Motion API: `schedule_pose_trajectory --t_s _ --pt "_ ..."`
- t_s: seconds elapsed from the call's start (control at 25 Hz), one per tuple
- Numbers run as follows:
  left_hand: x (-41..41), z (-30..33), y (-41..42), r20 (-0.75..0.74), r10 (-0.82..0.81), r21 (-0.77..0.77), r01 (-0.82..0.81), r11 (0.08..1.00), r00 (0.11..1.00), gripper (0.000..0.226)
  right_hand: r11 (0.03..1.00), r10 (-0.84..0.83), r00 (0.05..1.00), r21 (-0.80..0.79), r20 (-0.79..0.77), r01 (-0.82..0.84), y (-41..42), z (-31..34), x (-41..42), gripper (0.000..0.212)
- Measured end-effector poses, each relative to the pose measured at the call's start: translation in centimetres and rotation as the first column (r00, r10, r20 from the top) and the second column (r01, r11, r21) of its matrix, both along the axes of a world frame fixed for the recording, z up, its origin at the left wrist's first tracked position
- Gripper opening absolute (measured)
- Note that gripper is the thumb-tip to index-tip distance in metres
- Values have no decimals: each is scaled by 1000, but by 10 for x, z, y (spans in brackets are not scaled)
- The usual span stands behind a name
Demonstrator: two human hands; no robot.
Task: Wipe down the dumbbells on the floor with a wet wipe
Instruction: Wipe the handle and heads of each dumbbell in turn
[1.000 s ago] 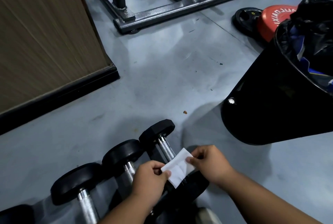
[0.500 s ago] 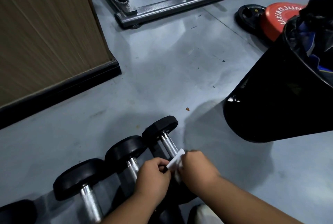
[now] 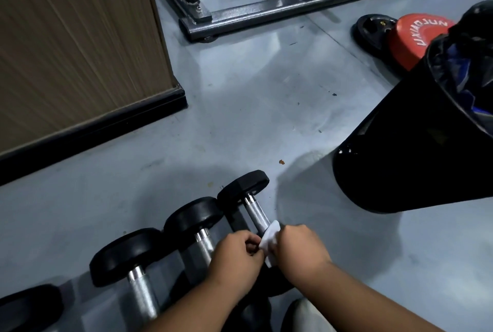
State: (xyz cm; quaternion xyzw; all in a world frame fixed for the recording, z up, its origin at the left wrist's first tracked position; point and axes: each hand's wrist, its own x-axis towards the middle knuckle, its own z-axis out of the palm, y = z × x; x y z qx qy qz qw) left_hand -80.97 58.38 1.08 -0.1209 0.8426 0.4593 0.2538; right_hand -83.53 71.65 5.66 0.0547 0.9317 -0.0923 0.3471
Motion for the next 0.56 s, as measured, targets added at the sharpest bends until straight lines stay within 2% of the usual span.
schedule_pose_trajectory --t_s 0.16,0.28,0.36,0.44,0.56 --pt "2 1 5 -14 52 10 -52 999 999 10 1000 -7 1000 1 -12 7 1 -4 -2 26" --pt "9 -1 10 -10 93 72 -92 993 996 7 1000 10 999 -3 -37 -10 5 -7 0 27" --pt "16 -2 11 -29 90 100 -87 991 996 10 999 -2 998 -34 -56 0 6 -6 2 21" --pt "22 0 10 -83 54 82 -47 996 995 20 997 -36 999 -63 -36 34 4 -4 2 18" --pt "36 3 8 -263 15 53 -1 999 965 29 995 -64 998 -74 7 65 4 -2 0 18"
